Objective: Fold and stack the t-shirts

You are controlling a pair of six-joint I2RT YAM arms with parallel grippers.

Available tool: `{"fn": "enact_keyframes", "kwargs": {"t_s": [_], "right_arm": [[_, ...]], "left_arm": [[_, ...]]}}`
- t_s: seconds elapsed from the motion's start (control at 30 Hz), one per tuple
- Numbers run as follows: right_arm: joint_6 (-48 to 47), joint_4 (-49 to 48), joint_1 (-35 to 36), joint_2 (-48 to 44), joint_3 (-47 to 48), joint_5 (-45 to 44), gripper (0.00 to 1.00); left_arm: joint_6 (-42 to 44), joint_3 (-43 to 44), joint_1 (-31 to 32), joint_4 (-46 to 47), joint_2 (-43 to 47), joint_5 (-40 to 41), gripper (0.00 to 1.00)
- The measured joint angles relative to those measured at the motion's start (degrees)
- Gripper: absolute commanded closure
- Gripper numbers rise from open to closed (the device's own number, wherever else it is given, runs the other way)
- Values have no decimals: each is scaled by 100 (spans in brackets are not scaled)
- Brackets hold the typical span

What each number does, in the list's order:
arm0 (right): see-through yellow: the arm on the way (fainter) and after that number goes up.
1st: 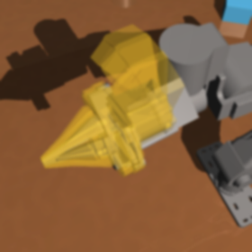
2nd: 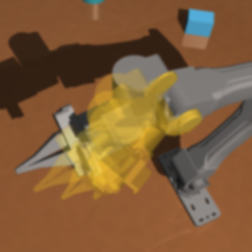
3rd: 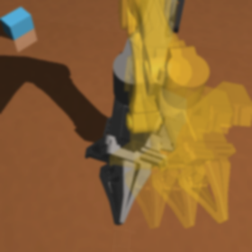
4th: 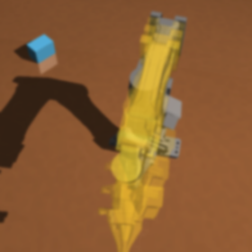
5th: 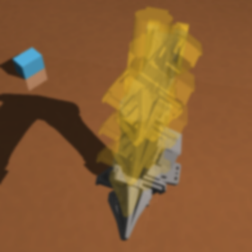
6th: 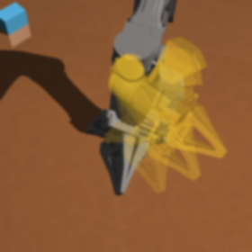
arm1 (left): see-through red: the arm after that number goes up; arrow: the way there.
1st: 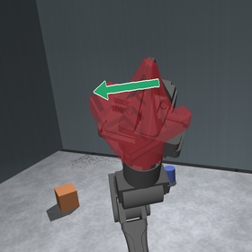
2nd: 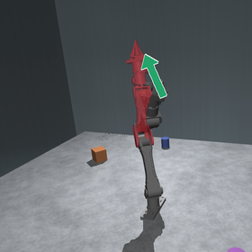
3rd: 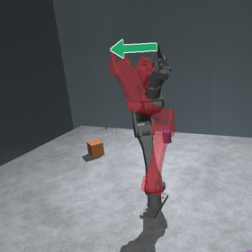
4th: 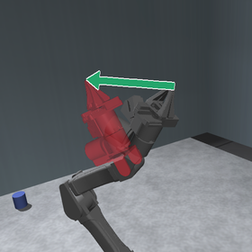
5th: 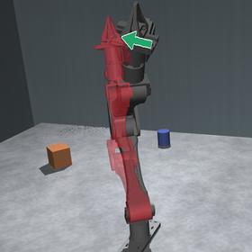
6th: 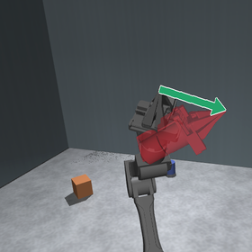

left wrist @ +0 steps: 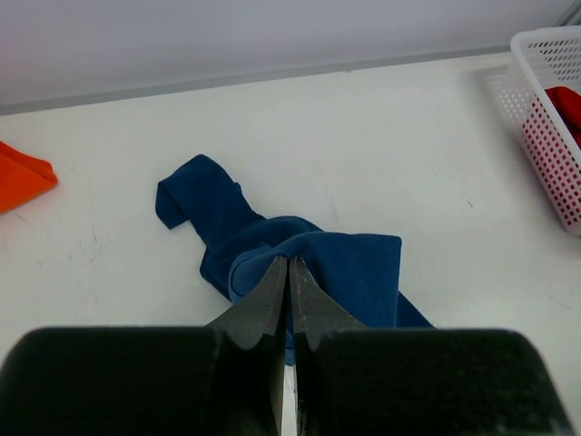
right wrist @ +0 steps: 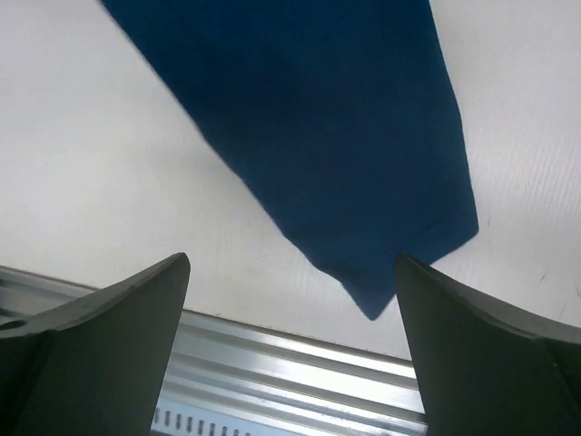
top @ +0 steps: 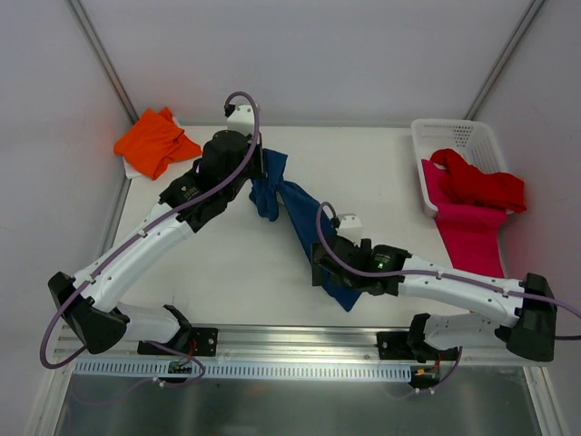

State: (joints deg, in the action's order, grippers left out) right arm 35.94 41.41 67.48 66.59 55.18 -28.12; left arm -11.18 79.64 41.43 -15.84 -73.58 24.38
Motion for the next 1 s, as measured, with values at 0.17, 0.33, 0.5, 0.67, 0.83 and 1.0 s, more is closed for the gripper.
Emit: {"fn": "enact_keyframes", "kwargs": {"t_s": [0.17, 0.33, 0.5, 0.67, 0.83, 1.0], "right_arm": [[348, -85, 22, 245, -739, 48, 1], [588, -149, 149, 470, -839, 70, 0], [914, -229, 525, 785, -852, 96, 0], [1259, -221, 809, 984, -1014, 142, 0], [1508, -195, 953, 970, -1233, 140, 1], [1644, -127, 970, 866, -1508, 140, 2]], "left_arm": [[-9, 0, -66, -9, -70, -146, 100], [-24, 17, -144, -9, -164, -313, 100], [-48, 28, -219, -26, -249, -380, 100], [-120, 28, -219, -39, -275, -442, 100], [-153, 28, -273, -50, -295, -472, 100], [-166, 28, -291, -57, -295, -483, 100]]}}
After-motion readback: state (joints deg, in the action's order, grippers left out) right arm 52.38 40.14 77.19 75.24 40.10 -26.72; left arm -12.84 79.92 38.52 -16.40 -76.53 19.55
